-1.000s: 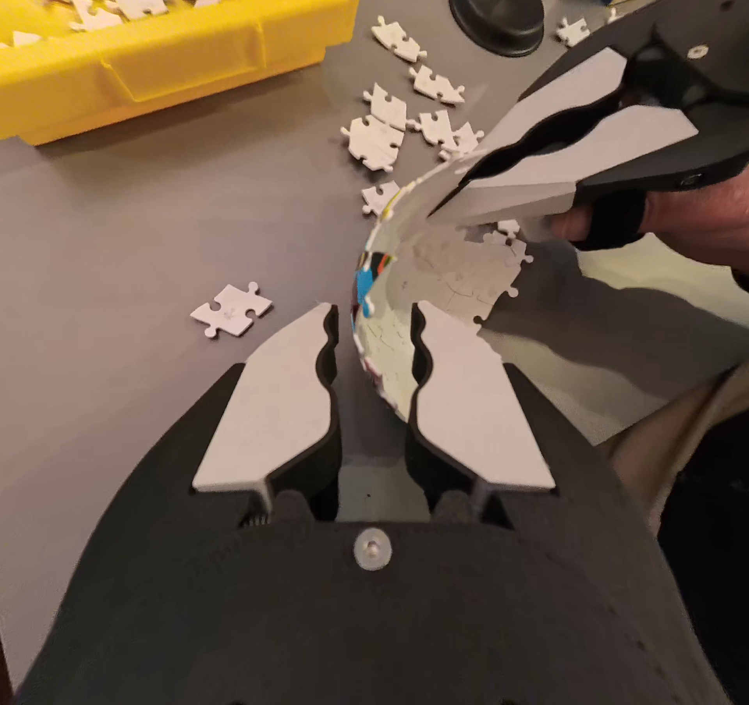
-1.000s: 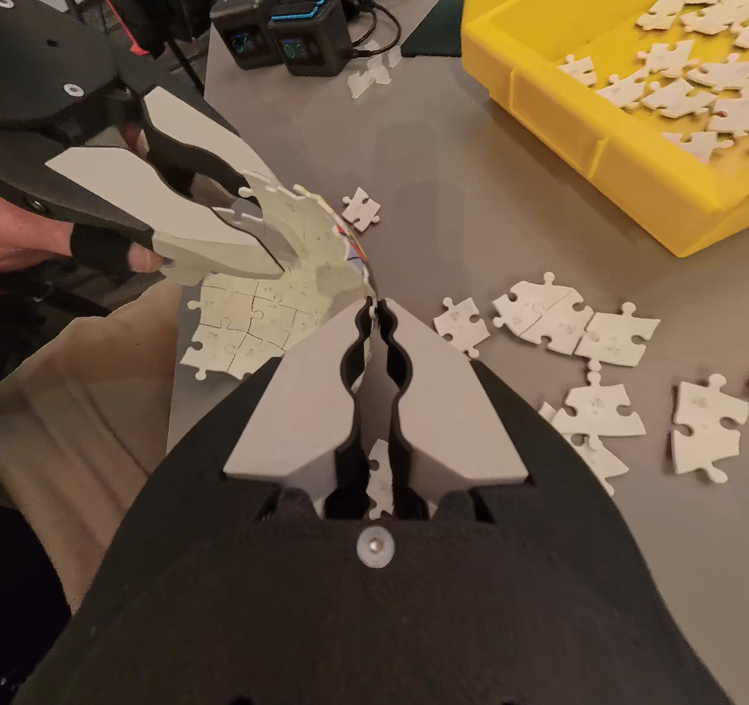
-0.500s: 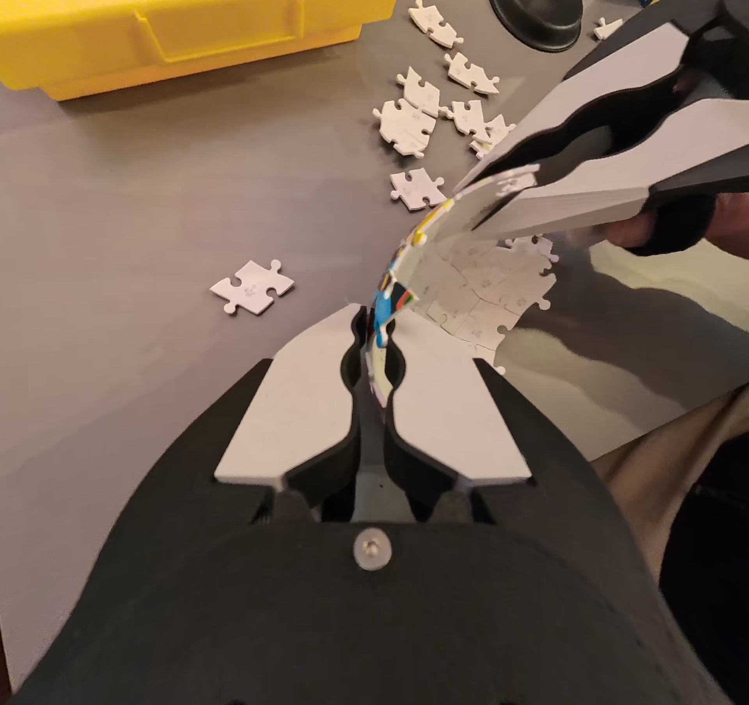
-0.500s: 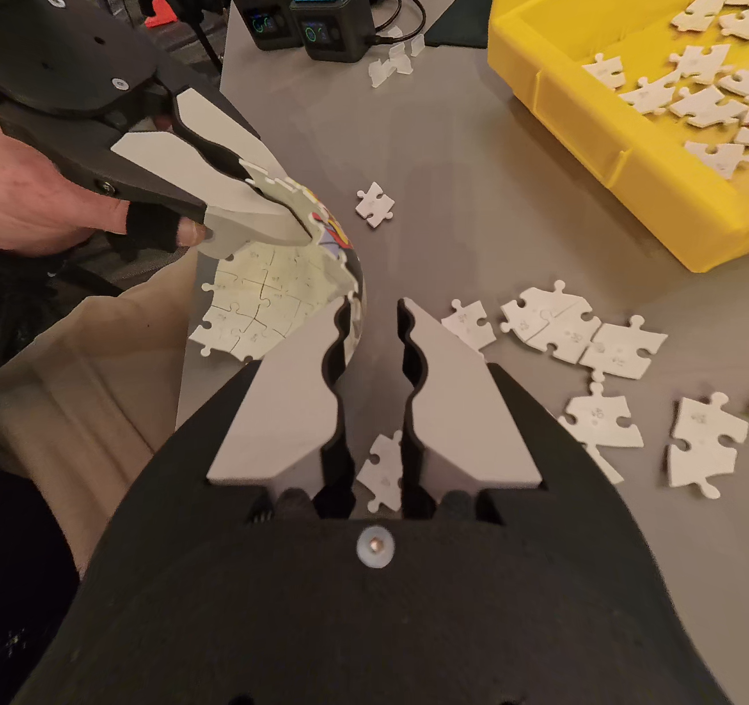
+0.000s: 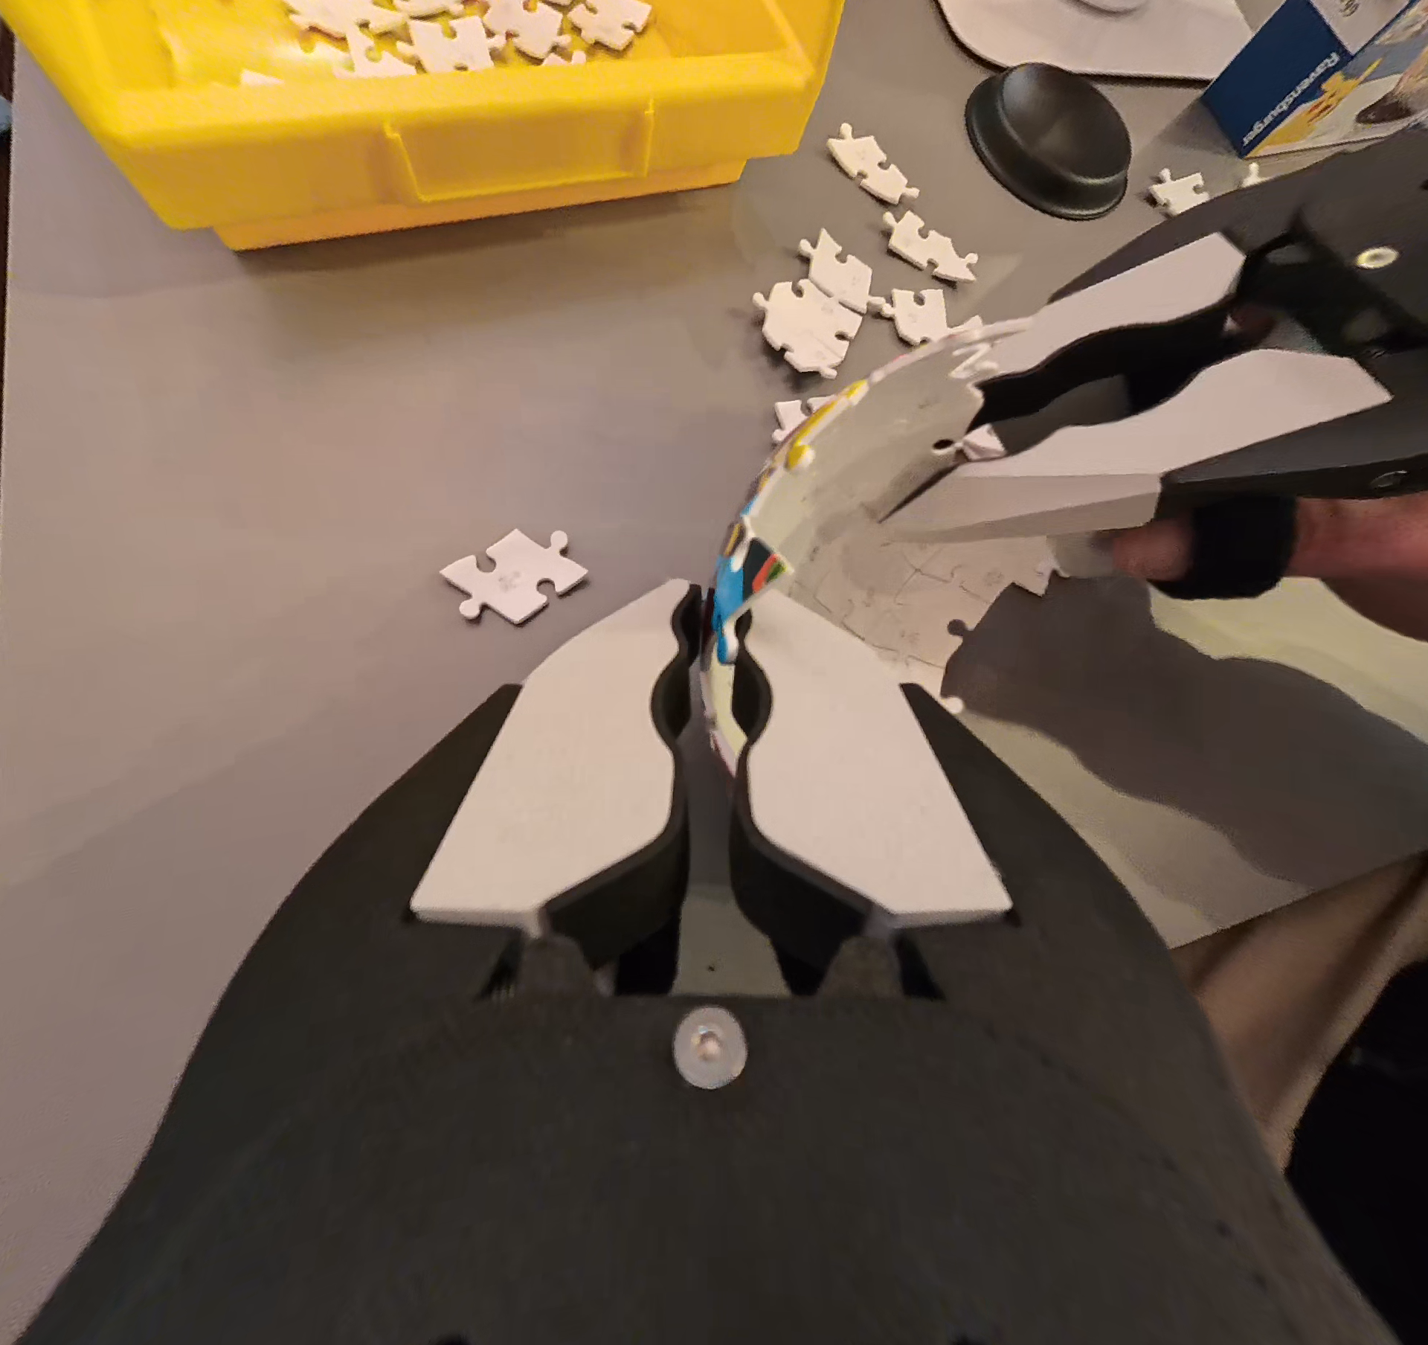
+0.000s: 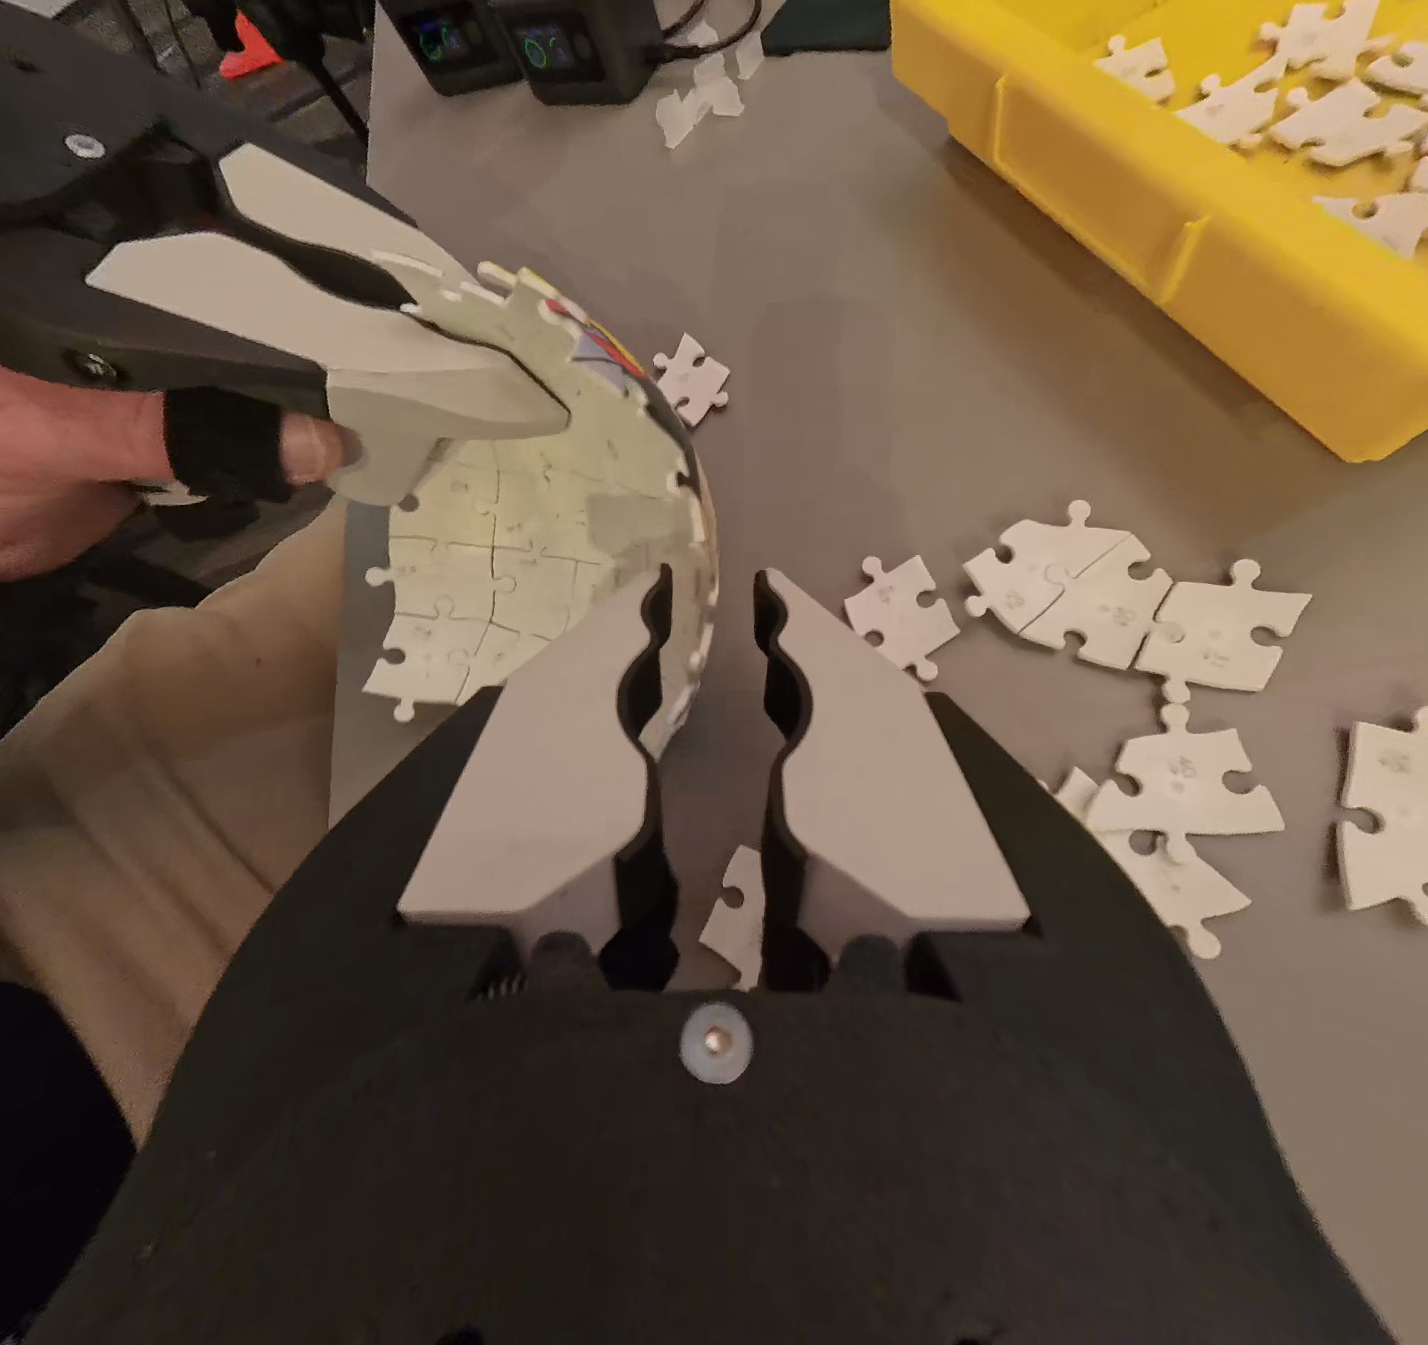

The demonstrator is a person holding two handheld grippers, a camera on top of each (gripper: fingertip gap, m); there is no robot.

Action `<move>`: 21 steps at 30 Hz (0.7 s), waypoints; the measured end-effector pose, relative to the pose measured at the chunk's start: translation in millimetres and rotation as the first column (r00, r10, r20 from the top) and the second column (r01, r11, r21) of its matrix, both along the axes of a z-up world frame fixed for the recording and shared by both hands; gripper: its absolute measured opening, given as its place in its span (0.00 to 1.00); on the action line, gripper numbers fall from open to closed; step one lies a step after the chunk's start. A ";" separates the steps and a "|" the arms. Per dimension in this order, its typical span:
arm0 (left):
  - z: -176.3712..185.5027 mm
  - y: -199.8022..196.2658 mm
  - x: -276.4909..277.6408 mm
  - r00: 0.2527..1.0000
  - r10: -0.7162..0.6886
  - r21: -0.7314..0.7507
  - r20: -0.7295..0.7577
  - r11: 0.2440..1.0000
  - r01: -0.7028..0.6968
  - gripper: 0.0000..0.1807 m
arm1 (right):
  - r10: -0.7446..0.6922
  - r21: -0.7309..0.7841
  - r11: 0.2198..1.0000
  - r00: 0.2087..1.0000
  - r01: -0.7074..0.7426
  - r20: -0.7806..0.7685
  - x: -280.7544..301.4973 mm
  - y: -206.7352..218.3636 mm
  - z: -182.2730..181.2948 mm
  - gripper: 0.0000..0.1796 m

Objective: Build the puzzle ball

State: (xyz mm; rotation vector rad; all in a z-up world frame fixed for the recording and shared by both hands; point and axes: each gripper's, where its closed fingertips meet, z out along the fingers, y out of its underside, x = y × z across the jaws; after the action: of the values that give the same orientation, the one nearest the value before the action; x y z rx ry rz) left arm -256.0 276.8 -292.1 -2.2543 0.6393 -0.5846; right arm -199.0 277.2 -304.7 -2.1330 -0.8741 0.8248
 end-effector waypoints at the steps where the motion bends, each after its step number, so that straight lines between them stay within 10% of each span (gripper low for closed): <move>1: 1.0 -0.3 1.2 1.000 -0.002 0.006 -0.003 1.000 0.002 0.03 | -0.005 0.010 1.000 1.000 0.005 -0.007 -1.1 0.8 1.4 0.09; 21: 11.7 -3.0 8.1 0.995 -0.095 0.052 -0.041 0.994 0.097 0.17 | 0.010 0.055 0.998 0.999 -0.011 0.036 0.3 1.9 5.4 0.00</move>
State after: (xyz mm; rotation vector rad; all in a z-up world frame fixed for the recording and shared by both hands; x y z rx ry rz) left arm -247.8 273.8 -280.4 -2.1980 0.7772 -0.5651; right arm -198.7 279.2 -299.2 -2.1027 -0.9166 0.7619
